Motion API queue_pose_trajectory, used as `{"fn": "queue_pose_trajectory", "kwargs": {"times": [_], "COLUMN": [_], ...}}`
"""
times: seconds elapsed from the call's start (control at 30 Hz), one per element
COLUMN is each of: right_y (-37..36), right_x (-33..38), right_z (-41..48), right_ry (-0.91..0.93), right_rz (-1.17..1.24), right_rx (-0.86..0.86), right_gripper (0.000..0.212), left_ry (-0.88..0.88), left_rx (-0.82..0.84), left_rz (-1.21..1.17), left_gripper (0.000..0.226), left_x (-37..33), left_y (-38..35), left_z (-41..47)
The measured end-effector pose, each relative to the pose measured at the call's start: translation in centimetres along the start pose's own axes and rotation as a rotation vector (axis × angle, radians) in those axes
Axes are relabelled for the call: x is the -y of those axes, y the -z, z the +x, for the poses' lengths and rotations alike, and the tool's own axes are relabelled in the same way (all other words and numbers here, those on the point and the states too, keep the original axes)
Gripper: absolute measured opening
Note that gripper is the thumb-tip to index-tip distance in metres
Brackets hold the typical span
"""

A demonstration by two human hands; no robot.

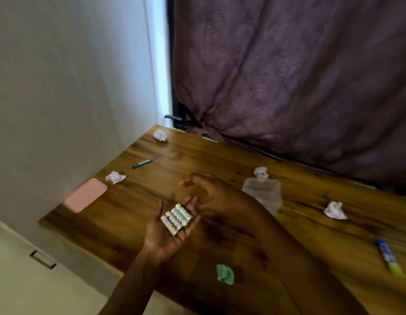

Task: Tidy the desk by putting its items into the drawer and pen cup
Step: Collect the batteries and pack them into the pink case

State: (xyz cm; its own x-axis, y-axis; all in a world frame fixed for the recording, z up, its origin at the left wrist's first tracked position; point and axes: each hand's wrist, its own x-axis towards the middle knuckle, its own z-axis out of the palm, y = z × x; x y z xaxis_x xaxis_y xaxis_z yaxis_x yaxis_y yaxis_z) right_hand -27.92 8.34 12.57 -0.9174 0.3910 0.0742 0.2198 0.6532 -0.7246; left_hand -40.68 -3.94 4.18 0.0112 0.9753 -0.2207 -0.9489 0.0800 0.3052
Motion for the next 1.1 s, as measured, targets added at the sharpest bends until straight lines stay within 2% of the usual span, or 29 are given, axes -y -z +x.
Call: {"fn": "queue_pose_trajectory", "kwargs": {"times": [0.07, 0.1, 0.2, 0.27, 0.33, 0.4, 0.43, 0.5, 0.6, 0.73, 0.87, 0.97, 1.1], "right_y": [1.9, 3.2, 7.0, 9.0, 10.0, 9.9, 9.7, 9.4, 9.3, 7.9, 4.8, 2.5, 1.1], "right_x": [-2.5, -3.7, -8.8, -12.3, -14.6, -15.8, -16.1, -16.3, -16.1, -15.3, -15.0, -15.0, -14.9], "right_z": [-2.1, -2.9, -5.3, -7.0, -8.0, -8.5, -8.6, -8.8, -9.4, -10.1, -10.4, -10.4, -9.7], "right_ry": [-0.167, -0.246, -0.528, -0.673, -0.754, -0.754, -0.741, -0.729, -0.706, -0.570, -0.518, -0.478, -0.461], "right_rz": [0.292, 0.354, 0.143, 0.079, 0.146, 0.265, 0.291, 0.290, 0.263, 0.225, 0.082, -0.036, -0.134], "right_rx": [-0.243, -0.384, -0.725, -0.775, -0.649, -0.466, -0.415, -0.412, -0.472, -0.614, -0.775, -0.874, -0.956], "right_gripper": [0.041, 0.037, 0.032, 0.041, 0.056, 0.060, 0.055, 0.039, 0.027, 0.029, 0.020, 0.016, 0.018], "left_ry": [0.013, 0.018, 0.060, 0.060, 0.076, 0.092, 0.114, 0.141, 0.105, -0.030, 0.084, 0.000, -0.049], "left_rx": [0.032, 0.045, 0.066, 0.043, 0.037, 0.018, 0.007, 0.037, 0.093, 0.165, 0.137, 0.143, 0.265], "left_rz": [0.043, 0.046, -0.014, 0.019, 0.071, 0.069, 0.049, 0.025, 0.071, 0.217, 0.133, 0.221, 0.276], "left_gripper": [0.067, 0.068, 0.071, 0.071, 0.069, 0.071, 0.073, 0.073, 0.069, 0.070, 0.067, 0.066, 0.066], "left_x": [1.2, 1.8, 3.6, 4.8, 5.5, 6.0, 6.1, 6.4, 6.6, 6.3, 5.6, 5.3, 4.7], "left_y": [0.2, -0.1, -1.4, -1.7, -1.9, -1.7, -1.4, -0.9, -0.8, -0.9, -1.1, -1.5, -1.4], "left_z": [2.6, 3.7, 5.7, 7.0, 8.2, 9.3, 9.7, 10.1, 10.5, 10.8, 10.9, 10.7, 10.9]}}
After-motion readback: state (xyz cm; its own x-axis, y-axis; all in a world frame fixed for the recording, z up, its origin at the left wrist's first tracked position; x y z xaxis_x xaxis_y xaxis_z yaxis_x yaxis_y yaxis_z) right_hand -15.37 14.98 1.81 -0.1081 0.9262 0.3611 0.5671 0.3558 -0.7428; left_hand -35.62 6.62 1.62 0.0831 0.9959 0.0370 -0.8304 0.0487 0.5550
